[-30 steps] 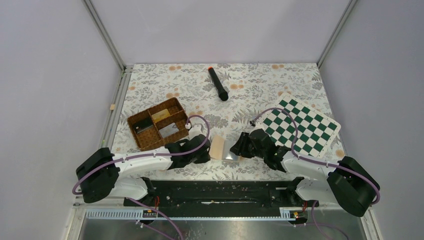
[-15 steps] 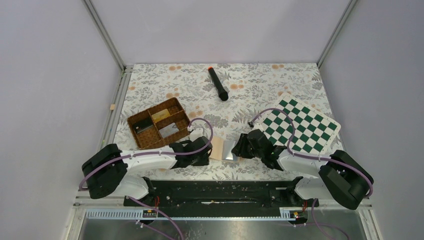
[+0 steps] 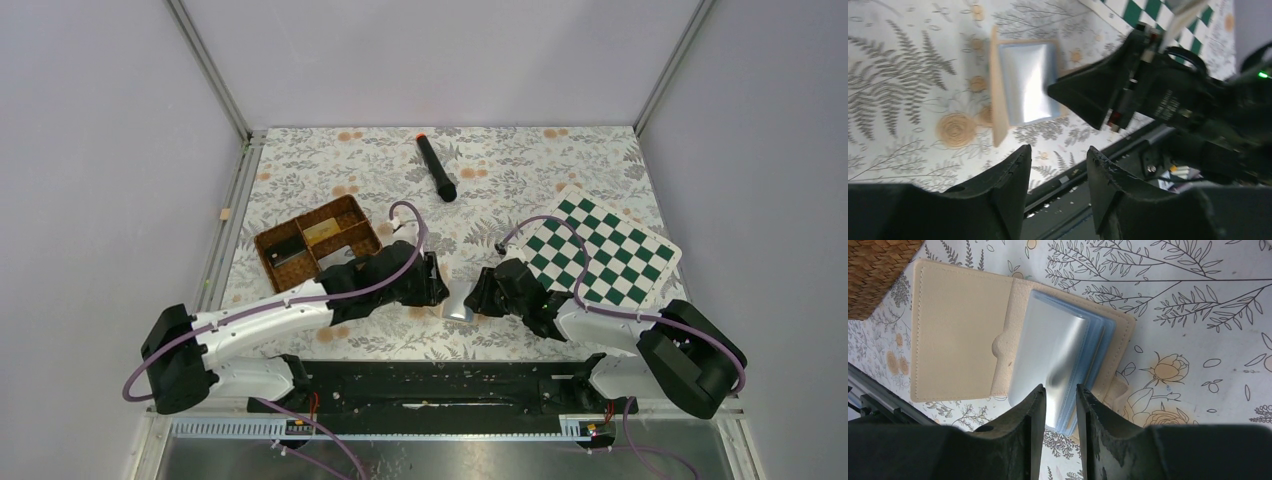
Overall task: Take the credit cards out of the card holder
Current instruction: Open the card holder at the center of the board.
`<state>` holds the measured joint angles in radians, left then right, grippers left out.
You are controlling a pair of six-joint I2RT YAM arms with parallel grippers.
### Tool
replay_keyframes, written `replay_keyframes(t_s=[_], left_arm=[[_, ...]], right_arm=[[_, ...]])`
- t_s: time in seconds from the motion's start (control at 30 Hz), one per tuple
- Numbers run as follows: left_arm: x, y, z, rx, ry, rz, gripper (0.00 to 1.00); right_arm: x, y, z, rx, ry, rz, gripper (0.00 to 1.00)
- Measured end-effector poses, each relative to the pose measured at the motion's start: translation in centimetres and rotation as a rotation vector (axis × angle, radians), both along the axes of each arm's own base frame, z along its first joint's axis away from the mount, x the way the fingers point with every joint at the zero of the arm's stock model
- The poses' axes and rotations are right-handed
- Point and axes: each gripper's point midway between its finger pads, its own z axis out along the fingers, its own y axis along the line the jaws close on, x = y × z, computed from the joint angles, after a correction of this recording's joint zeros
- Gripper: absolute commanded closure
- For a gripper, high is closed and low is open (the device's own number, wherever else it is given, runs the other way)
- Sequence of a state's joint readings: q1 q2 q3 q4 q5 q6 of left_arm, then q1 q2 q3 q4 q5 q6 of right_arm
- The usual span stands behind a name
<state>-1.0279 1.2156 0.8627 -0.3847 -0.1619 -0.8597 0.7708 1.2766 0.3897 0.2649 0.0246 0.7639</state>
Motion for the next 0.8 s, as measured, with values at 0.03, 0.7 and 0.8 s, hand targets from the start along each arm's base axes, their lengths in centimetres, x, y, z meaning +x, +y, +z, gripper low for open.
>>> replay_keyframes(t_s=[0.03,0.7,0.8], left_arm=[[-0.1,-0.5,0.5,-0.025,-0.003,-0.022,0.56],[3.1,-1.2,-7.8,0.117,0.111,-0.051,0.67],[3.1,-1.0,-8.5,0.139,0.116,-0.050,0.70]], right_arm=[[0.0,0.0,0.0,0.000,0.000,0.000,0.65],[0.3,0.3,1.7,0.040,-0.038,0.006,0.56],[0.4,0.2,1.5,0.037,-0.035,0.002,0.56]])
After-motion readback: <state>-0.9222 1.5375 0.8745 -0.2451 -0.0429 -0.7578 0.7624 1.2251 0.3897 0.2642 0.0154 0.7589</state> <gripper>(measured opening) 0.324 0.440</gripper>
